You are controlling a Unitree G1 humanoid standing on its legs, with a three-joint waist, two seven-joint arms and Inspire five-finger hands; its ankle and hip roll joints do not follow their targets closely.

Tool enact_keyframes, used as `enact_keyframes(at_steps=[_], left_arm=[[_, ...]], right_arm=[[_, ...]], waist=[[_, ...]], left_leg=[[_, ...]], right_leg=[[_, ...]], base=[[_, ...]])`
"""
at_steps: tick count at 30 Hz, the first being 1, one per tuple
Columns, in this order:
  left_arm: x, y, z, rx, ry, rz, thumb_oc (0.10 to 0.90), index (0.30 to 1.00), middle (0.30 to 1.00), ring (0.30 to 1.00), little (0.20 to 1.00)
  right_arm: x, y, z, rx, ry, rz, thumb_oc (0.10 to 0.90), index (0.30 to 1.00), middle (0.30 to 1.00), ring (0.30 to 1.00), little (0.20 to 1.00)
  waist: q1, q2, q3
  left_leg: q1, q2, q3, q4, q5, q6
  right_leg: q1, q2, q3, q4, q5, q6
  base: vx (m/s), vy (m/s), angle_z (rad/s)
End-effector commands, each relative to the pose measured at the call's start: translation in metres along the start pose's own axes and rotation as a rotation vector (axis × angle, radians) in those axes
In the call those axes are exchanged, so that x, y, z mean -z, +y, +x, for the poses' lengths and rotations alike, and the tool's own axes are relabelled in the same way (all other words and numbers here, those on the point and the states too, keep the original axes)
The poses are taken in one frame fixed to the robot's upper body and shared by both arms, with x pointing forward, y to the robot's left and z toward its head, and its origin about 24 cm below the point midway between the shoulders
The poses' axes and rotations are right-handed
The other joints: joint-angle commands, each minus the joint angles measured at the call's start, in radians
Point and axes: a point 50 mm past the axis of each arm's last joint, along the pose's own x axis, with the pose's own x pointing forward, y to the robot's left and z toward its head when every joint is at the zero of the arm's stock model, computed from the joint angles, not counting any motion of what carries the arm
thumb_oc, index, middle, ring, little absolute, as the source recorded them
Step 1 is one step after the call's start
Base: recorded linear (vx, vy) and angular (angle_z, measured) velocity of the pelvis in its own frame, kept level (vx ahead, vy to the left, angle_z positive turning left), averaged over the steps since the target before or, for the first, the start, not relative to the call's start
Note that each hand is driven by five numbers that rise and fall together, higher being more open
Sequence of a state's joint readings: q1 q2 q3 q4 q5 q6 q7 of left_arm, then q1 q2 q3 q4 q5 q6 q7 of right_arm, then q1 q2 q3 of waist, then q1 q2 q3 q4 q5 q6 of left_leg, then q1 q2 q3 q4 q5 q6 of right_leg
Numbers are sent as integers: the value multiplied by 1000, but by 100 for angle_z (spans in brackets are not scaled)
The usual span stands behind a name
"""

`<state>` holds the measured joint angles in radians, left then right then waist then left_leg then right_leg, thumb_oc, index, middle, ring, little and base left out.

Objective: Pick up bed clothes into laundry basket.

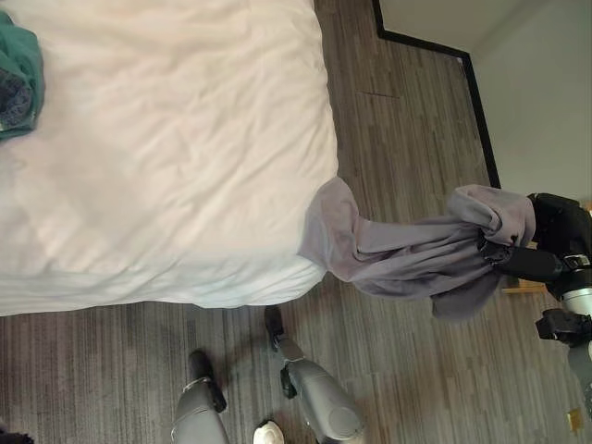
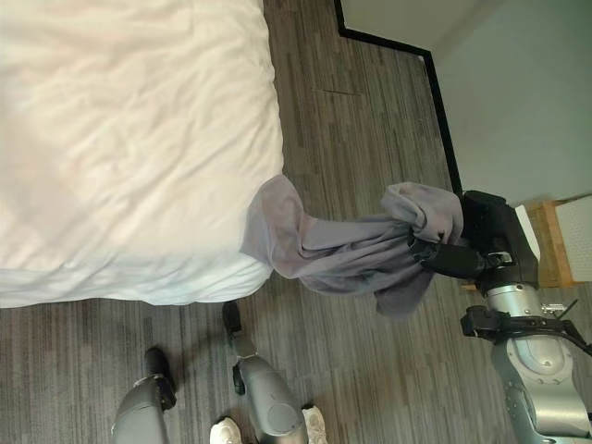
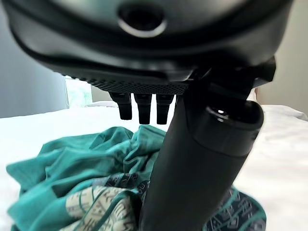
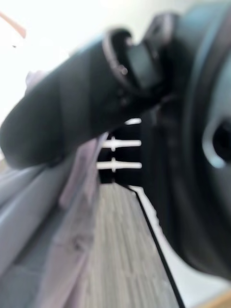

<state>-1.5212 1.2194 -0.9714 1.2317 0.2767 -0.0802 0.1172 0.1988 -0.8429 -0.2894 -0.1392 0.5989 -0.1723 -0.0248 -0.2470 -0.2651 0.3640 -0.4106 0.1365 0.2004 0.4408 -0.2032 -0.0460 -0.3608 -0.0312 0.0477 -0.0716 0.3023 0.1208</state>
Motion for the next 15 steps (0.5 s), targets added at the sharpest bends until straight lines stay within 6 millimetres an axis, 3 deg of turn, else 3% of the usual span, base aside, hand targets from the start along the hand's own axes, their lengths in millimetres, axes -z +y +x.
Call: enact_keyframes(at_steps=[1, 2, 5, 7, 10, 13, 15], left_arm=[[25, 13, -3, -63, 105, -47, 800, 900, 900, 900, 900], [36, -7, -8, 12, 153, -72, 800, 900, 900, 900, 900], [50, -35, -17, 121, 217, -127, 800, 900, 900, 900, 900], [57, -48, -22, 171, 250, -151, 417, 326, 326, 326, 326], [65, -60, -28, 205, 284, -183, 400, 300, 300, 300, 300], [68, -58, -29, 189, 292, -206, 400, 300, 300, 300, 300], [67, -47, -26, 126, 286, -328, 400, 300, 300, 300, 300]], right_arm=[[-78, -32, 13, 149, -416, -40, 400, 300, 300, 300, 300], [-79, -30, 10, 147, -431, -39, 400, 300, 300, 300, 300], [-77, -30, 5, 145, -415, -51, 400, 300, 300, 300, 300], [-76, -31, 2, 145, -404, -62, 400, 300, 300, 300, 300], [-72, -31, -3, 150, -391, -57, 400, 300, 300, 300, 300], [-67, -29, -8, 154, -378, -55, 400, 300, 300, 300, 300], [-64, -28, -11, 160, -369, -52, 400, 300, 300, 300, 300]], waist=[[30, 0, -4], [28, -17, -1], [26, -34, 5], [23, -43, 6], [21, -54, 6], [20, -63, 5], [24, -64, 2]], left_leg=[[141, 18, -28, -418, 246, -16], [125, 21, -28, -409, 244, -17], [110, 28, -29, -406, 243, -18], [97, 31, -28, -402, 243, -18], [87, 35, -30, -395, 238, -19], [84, 39, -30, -387, 231, -18], [89, 39, -27, -385, 225, -18]], right_leg=[[172, -104, -28, 85, -177, 118], [165, -100, -24, 78, -172, 117], [155, -97, -23, 70, -166, 114], [147, -93, -22, 67, -167, 113], [141, -90, -20, 63, -166, 112], [136, -84, -15, 56, -171, 111], [139, -82, -12, 55, -176, 113]], base=[[0, -13, -8], [-4, -12, -6], [-3, -3, -1], [-14, -2, 7], [-12, -12, 8], [-9, 2, -7], [-21, 19, -25]])
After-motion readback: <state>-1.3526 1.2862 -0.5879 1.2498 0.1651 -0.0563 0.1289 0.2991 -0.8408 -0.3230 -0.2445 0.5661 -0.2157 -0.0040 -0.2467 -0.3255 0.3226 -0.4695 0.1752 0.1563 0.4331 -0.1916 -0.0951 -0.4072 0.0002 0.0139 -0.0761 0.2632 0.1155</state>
